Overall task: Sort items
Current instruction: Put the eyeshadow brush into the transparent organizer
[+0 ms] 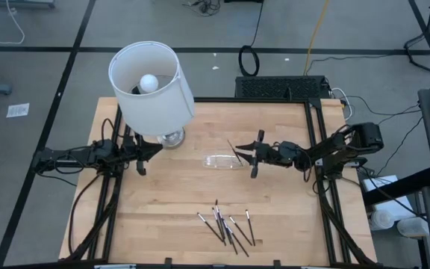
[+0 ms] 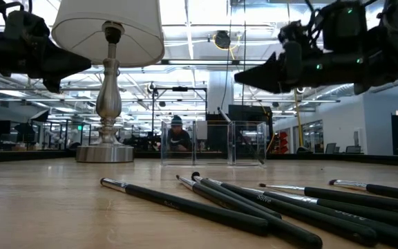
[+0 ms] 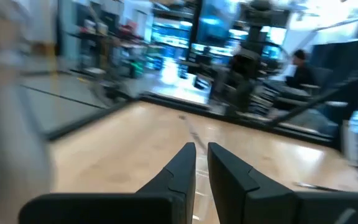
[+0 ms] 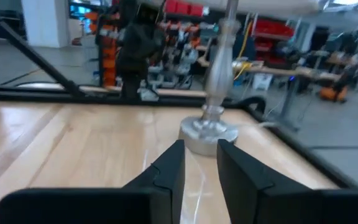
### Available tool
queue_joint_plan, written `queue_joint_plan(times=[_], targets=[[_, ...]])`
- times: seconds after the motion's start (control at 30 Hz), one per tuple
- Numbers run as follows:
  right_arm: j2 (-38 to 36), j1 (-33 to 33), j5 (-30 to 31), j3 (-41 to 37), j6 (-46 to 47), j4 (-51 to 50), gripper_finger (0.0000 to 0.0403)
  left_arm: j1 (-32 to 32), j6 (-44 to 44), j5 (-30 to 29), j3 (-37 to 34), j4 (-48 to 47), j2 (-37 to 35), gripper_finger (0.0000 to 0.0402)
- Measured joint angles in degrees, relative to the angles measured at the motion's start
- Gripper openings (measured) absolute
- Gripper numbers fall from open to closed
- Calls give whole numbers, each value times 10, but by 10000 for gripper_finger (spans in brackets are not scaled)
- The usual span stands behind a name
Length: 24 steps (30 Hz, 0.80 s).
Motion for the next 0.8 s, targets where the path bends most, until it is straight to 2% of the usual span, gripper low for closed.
queue_joint_plan(times=[0.2,0.33,0.53,0.8], targets=[[-80,72,78,3,-76,-68,43,0,-11,70,-2,2,3,49],[-143,133,178,23,-122,-157,11,0,-18,69,-2,5,3,49],[-187,199,254,56,-128,-256,5,0,-9,54,-2,23,3,49],[-188,220,266,59,-138,-267,1,0,7,15,-2,27,3,49]])
